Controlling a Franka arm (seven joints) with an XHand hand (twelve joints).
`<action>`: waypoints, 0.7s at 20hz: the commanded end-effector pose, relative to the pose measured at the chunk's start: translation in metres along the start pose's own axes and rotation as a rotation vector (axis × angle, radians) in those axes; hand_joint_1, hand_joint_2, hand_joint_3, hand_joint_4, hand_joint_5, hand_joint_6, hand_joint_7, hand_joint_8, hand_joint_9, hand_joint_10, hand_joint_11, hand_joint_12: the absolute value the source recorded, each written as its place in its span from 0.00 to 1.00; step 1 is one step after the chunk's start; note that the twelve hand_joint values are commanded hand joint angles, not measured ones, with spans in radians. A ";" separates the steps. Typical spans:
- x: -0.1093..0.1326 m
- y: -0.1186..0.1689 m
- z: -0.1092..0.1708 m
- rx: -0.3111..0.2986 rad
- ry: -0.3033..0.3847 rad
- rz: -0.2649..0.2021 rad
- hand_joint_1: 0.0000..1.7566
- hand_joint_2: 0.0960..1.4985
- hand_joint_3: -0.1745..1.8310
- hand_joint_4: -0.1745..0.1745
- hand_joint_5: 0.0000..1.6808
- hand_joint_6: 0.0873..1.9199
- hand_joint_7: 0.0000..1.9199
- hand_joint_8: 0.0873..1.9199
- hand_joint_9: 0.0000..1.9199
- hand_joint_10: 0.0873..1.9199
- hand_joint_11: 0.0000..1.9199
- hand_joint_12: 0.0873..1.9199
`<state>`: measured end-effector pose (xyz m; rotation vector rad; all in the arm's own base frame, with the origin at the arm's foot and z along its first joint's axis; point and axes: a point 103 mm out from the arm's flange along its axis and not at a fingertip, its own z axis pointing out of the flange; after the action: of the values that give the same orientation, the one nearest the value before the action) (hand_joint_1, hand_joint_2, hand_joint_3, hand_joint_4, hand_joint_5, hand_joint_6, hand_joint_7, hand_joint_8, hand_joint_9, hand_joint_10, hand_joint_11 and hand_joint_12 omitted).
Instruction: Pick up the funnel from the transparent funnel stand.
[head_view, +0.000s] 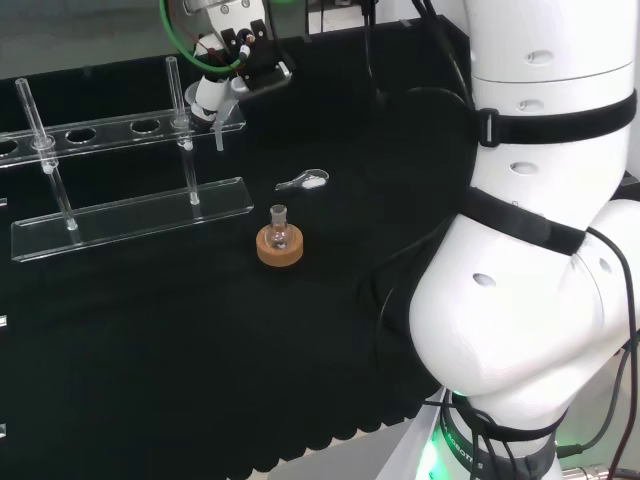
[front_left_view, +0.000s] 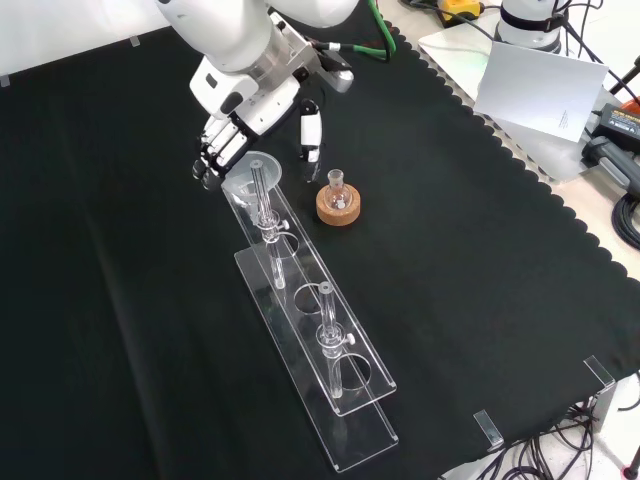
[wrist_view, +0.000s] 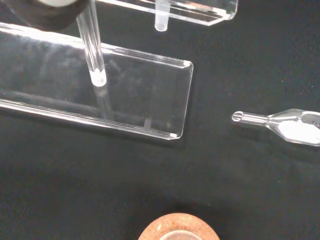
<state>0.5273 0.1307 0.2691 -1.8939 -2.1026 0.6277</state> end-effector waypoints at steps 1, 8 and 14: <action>0.002 0.001 0.001 -0.010 -0.035 0.005 0.46 0.47 0.15 0.25 0.03 0.00 0.00 0.00 0.00 0.46 0.15 0.74; 0.004 0.007 0.000 0.003 -0.063 0.008 0.49 0.47 0.15 0.27 0.04 0.00 0.00 0.00 0.00 0.46 0.16 0.74; 0.004 0.013 -0.001 0.018 -0.062 0.014 0.49 0.47 0.16 0.27 0.04 0.00 0.01 0.00 0.01 0.46 0.16 0.74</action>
<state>0.5369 0.1352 0.2665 -1.9076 -2.1228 0.6933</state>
